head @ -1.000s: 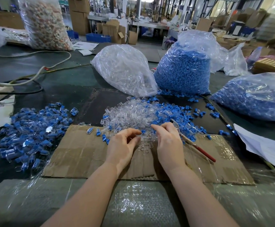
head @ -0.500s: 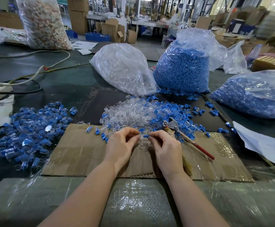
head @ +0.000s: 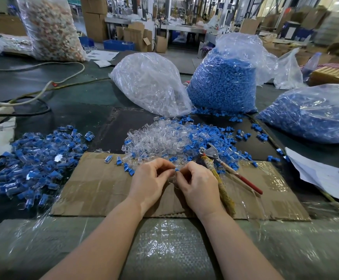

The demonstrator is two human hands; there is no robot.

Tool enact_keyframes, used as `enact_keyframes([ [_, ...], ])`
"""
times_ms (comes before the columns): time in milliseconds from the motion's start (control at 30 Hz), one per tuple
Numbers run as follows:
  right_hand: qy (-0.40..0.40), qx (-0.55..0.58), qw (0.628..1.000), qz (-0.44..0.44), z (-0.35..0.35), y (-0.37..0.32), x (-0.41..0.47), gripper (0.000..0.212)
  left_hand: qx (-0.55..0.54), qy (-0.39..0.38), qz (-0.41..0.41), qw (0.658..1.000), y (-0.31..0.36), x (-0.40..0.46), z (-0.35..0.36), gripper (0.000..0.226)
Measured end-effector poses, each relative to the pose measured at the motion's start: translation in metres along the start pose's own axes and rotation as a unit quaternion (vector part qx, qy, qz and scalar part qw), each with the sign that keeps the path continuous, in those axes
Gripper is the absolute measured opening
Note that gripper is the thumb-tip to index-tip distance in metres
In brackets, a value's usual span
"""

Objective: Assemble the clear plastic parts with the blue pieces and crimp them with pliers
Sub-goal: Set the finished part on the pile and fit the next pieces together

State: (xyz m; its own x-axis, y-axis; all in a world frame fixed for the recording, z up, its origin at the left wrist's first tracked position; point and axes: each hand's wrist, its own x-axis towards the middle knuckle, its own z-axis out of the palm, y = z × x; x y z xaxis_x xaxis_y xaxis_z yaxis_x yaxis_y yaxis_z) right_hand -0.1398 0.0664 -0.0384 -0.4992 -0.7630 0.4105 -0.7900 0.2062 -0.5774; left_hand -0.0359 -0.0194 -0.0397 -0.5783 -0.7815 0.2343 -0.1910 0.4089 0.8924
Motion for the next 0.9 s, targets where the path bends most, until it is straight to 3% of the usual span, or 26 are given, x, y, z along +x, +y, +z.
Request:
enact_keyframes([
  [267,0.021,0.031,0.998,-0.060,-0.0024,-0.0003,-0.0002,0.009,-0.016,0.012,-0.012,1.000,-0.0001,0.0028,-0.0001,0.022],
  [400,0.021,0.054,0.995,-0.085,-0.0038,-0.0005,0.0004,0.020,-0.018,0.012,-0.009,1.000,-0.0005,0.0038,-0.0005,0.026],
  [900,0.030,0.042,0.994,-0.092,-0.0065,-0.0027,0.0012,0.021,-0.019,0.006,-0.009,1.000,0.0020,0.0024,-0.0021,0.022],
])
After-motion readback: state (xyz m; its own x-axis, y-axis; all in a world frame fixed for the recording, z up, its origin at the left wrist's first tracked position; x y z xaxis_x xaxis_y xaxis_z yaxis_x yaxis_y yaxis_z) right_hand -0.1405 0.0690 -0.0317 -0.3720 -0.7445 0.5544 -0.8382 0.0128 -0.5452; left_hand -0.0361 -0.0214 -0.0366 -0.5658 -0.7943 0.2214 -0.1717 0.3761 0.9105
